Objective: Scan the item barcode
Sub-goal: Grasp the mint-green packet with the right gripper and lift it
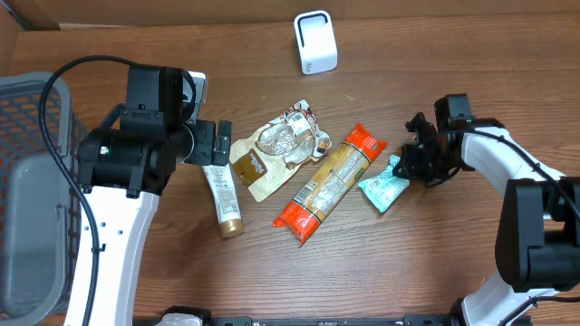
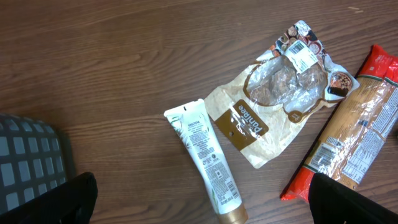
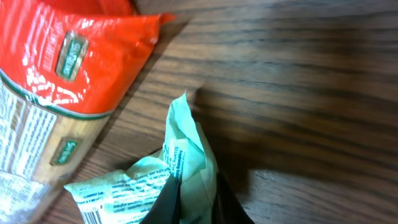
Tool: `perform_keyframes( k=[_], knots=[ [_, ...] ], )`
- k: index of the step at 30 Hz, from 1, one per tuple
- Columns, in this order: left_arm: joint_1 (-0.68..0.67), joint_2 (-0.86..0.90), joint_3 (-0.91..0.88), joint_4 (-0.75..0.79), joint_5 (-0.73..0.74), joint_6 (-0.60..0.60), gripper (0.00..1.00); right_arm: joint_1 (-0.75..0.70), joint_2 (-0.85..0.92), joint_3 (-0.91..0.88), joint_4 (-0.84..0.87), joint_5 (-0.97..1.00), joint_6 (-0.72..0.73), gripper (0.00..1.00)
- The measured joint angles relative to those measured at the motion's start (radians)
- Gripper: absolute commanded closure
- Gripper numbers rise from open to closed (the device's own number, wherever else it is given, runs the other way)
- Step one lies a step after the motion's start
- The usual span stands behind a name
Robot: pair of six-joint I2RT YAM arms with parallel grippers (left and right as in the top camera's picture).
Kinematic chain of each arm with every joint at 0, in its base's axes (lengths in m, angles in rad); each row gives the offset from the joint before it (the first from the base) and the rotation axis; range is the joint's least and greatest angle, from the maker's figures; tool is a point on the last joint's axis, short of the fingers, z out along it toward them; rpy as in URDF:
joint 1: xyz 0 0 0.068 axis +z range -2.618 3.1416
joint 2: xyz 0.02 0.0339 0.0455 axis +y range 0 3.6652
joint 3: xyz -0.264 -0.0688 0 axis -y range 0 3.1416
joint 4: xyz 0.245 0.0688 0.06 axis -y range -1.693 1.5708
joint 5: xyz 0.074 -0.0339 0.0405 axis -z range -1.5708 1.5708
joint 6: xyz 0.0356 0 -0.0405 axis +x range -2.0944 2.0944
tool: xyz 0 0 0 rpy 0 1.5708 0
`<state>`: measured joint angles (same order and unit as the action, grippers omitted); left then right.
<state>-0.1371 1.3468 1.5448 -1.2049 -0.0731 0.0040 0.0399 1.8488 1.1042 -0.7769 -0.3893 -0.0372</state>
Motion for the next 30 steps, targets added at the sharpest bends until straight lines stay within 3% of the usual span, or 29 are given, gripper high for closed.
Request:
perform_keyframes(
  k=[6,14,16,19,21,25,30],
  knots=[
    [0.0,0.0,0.0,0.0,0.0,0.0,0.0,-0.039,-0.024,0.072,-0.04,0.032,0.216,0.96],
    [0.0,0.0,0.0,0.0,0.0,0.0,0.0,-0.117,-0.185,0.072,-0.084,0.172,0.499,0.94],
    [0.0,0.0,0.0,0.0,0.0,0.0,0.0,-0.108,-0.186,0.061,-0.074,0.192,0.535,0.77],
    [0.0,0.0,0.0,0.0,0.0,0.0,0.0,-0.09,-0.186,-0.006,-0.064,0.203,0.563,0.39],
    [0.0,0.0,0.0,0.0,0.0,0.0,0.0,-0.083,-0.186,-0.061,-0.069,0.207,0.57,0.26],
    [0.0,0.0,0.0,0.0,0.0,0.0,0.01,-0.08,-0.186,-0.124,-0.078,0.21,0.526,0.14],
    [0.0,0.0,0.0,0.0,0.0,0.0,0.0,-0.095,-0.186,-0.124,-0.058,0.205,0.351,0.11]
  ],
)
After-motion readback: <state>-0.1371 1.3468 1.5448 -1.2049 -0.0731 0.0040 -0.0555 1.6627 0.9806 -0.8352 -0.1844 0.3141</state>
